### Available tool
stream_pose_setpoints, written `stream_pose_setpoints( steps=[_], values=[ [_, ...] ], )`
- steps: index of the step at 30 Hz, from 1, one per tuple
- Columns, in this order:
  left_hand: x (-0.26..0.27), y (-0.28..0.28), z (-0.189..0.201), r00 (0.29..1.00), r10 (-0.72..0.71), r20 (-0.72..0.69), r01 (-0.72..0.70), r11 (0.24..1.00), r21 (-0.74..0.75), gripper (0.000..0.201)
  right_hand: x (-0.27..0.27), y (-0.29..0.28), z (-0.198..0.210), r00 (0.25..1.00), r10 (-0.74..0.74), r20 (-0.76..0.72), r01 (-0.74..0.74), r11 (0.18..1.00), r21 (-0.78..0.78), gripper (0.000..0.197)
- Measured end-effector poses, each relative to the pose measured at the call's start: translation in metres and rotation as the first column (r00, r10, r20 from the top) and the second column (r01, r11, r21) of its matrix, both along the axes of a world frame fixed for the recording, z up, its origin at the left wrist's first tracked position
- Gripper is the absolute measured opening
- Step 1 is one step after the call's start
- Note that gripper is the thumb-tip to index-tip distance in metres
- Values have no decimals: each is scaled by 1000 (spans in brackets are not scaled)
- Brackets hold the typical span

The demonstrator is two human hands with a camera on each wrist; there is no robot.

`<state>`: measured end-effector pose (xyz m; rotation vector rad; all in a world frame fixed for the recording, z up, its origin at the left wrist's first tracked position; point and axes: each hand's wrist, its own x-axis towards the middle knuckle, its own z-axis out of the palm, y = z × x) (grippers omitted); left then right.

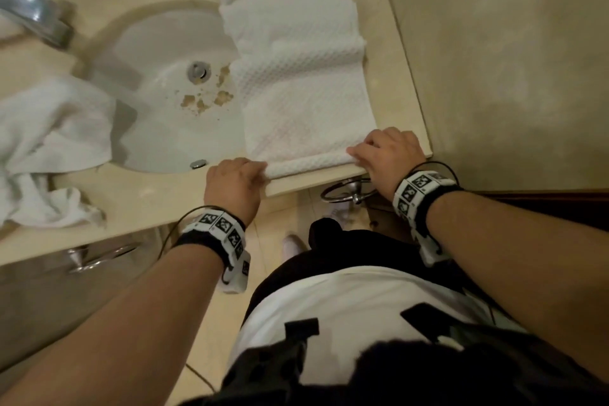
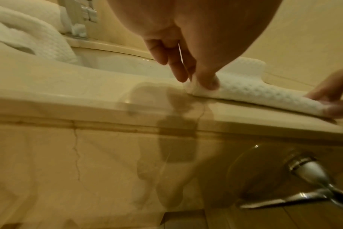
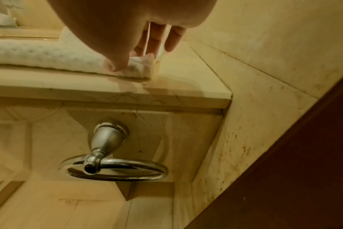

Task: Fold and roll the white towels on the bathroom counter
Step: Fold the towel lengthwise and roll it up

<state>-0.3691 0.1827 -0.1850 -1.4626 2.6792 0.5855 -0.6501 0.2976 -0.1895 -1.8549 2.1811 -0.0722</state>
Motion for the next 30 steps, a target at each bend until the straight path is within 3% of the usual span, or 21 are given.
stream_pose_setpoints(
  steps=[4, 8, 12, 15, 18, 21, 23, 25, 30],
  values=[
    [-4, -9, 11, 993, 113, 23, -115, 984, 139, 20, -4, -9, 10, 999, -33, -1, 33, 986, 166, 11],
    [-4, -19, 18, 966, 211, 149, -251, 898, 361, 23, -6, -15, 14, 970, -231, 72, 202, 938, 280, 14],
    [-10, -31, 25, 949, 220, 226, -304, 825, 476, 27, -19, -28, 21, 901, -403, 163, 301, 849, 434, 26],
    [-21, -35, 32, 943, 194, 272, -304, 836, 457, 26, -19, -46, 33, 925, -355, 134, 243, 825, 510, 26],
    [-27, -28, 37, 924, 171, 342, -283, 906, 313, 24, -8, -51, 38, 969, -244, -42, 236, 858, 456, 22],
    [-33, -11, 36, 947, 80, 310, -132, 980, 149, 11, 2, -44, 40, 979, -132, -157, 183, 908, 378, 19],
    [-37, 5, 35, 953, -71, 294, 41, 993, 107, 19, 10, -37, 35, 987, -39, -155, 86, 947, 308, 16],
    [-36, 18, 31, 954, -161, 252, 137, 984, 113, 30, 24, -27, 31, 983, 93, -158, -50, 965, 256, 27],
    [-27, 37, 15, 975, -135, 174, 126, 990, 62, 33, 31, -5, 11, 968, 191, -166, -170, 977, 131, 26]
  ],
)
